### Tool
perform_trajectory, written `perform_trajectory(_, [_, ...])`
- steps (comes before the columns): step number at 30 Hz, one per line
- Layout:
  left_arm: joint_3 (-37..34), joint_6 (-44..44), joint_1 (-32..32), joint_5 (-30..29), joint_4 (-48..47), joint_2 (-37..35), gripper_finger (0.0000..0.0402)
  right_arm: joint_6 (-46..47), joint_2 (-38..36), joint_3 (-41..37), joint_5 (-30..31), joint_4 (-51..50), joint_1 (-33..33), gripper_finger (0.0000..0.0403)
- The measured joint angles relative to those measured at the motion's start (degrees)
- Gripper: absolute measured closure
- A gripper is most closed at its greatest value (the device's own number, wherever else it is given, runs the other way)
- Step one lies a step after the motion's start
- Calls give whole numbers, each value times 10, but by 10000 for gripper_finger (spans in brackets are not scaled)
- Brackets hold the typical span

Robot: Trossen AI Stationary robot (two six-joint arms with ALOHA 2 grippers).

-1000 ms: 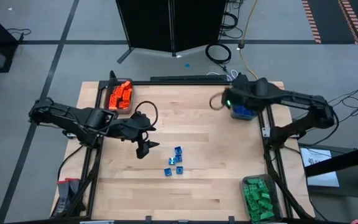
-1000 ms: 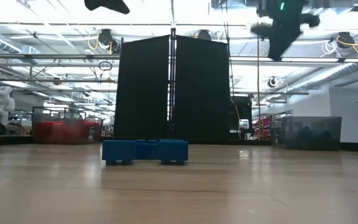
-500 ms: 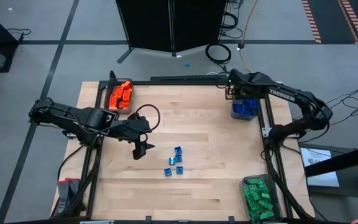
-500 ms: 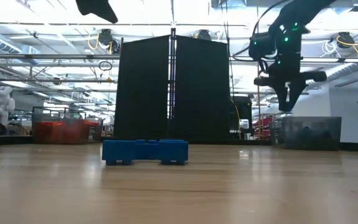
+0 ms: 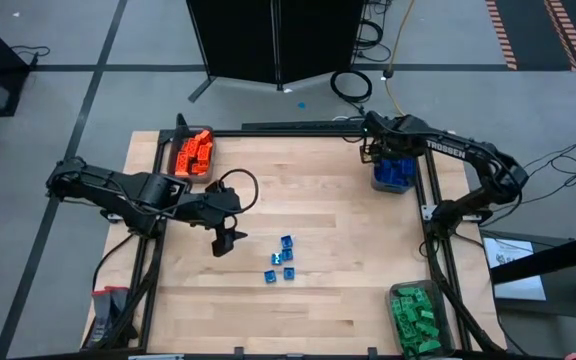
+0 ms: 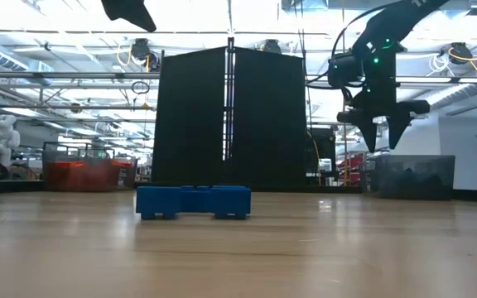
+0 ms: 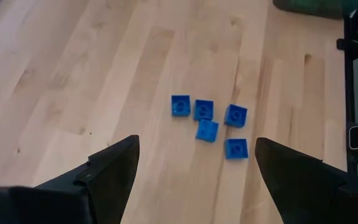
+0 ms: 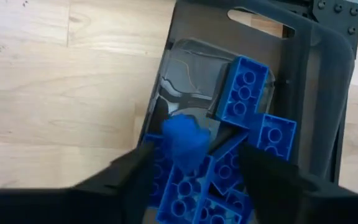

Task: Sort blocks
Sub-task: Put the blue game piece into the top right black bin

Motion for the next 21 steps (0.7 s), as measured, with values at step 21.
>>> perform_trajectory(21, [-24,-205,-21,-183,145,194,79,-156,-139,204,-45,-12,112,147])
